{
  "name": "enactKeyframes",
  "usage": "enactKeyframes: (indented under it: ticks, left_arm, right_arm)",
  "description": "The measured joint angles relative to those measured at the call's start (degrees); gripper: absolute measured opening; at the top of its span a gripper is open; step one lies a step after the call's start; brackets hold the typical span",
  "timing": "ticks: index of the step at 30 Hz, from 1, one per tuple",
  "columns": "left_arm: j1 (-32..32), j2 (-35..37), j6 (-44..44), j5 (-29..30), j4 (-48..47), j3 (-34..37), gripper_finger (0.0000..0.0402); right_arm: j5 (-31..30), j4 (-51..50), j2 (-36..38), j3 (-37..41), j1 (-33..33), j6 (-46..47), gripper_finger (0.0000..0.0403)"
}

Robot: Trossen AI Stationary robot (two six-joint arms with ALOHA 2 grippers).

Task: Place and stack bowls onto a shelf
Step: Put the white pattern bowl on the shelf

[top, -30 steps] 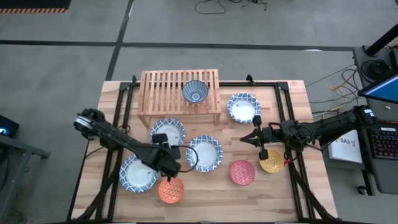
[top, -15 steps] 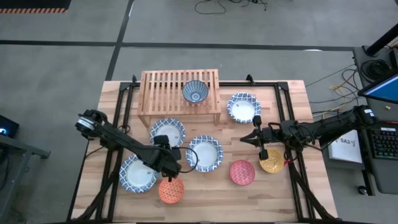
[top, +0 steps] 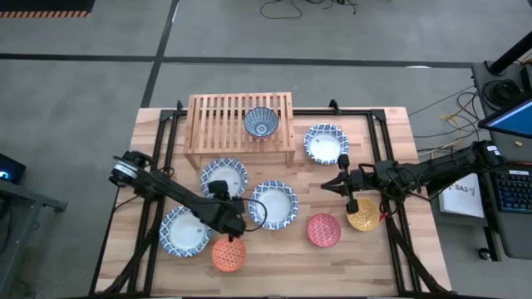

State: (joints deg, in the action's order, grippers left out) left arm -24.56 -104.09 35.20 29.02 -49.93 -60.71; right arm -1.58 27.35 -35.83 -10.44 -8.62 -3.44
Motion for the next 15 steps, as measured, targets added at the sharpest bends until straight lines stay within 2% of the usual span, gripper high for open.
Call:
enactKeyframes:
  ticks: [5,13,15]
  left_arm:
    - [0.0,-1.3,0.0,0.0,0.0,0.0,0.0114]
    - [0.0,-0.8,0.0,0.2,-0.1,0.0,0.0013]
    - [0.0,-0.6,0.2,0.1,-0.1,0.0,0.0008]
  right_arm:
    - [0.0,0.4,0.0,0.0,0.0,0.0,0.0009]
    - [0.0,0.4,0.0,0.0,0.0,0.0,0.0009]
    - [0.0,0.4,0.0,0.0,0.0,0.0,0.0009]
